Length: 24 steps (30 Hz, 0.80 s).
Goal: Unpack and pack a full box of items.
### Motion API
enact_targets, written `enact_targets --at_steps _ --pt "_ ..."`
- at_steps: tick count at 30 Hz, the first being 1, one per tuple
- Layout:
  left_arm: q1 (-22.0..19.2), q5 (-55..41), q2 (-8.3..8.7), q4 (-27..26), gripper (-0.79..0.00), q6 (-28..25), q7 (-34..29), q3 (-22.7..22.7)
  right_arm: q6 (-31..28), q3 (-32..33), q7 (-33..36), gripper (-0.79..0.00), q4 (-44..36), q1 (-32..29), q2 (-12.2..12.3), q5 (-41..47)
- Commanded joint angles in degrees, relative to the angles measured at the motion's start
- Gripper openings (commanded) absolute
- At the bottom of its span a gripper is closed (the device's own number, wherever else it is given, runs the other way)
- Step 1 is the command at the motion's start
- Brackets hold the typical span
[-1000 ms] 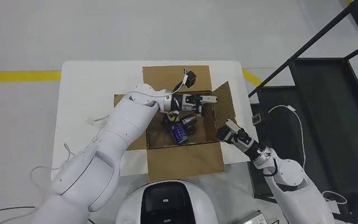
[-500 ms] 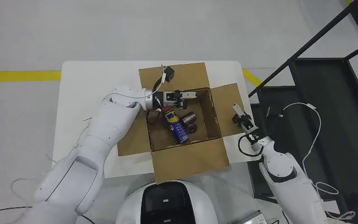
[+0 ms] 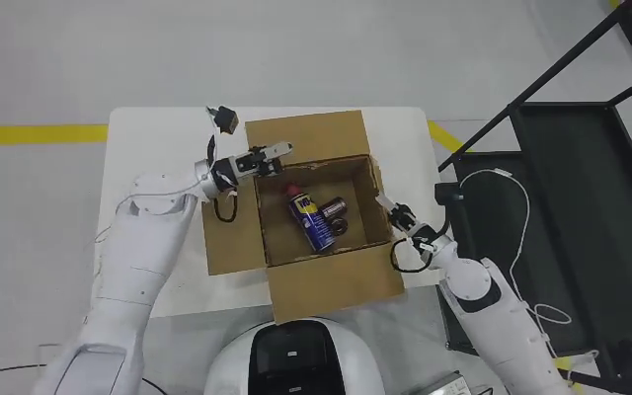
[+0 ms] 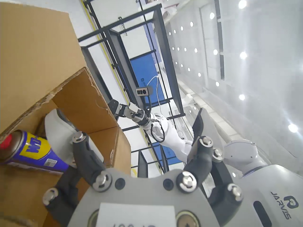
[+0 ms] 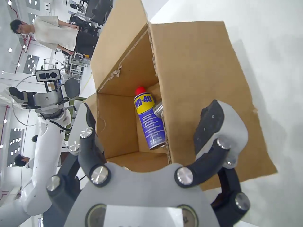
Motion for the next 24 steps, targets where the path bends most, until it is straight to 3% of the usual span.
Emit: enact_targets --at_steps 1,7,19,24 --pt "2.96 1.31 0.70 -4.26 0.000 1.82 1.83 -2.48 0.25 -0.94 0.92 0.000 -0.05 0.61 -0.14 0.03" --pt "7.71 4.08 1.77 -9.43 0.000 4.89 6.31 -5.71 1.75 -3.62 3.30 0.000 0.05 2.75 -0.63 0.53" --pt "10.02 4.69 2.76 -8.58 0.000 6.98 10.58 -8.21 3.32 -7.51 5.70 0.000 -0.76 5.02 -1.41 0.33" --pt "10.72 4.79 3.18 -8.46 0.000 6.86 12.25 -9.53 0.62 -5.55 3.49 0.000 -2.72 4.18 -1.34 0.27"
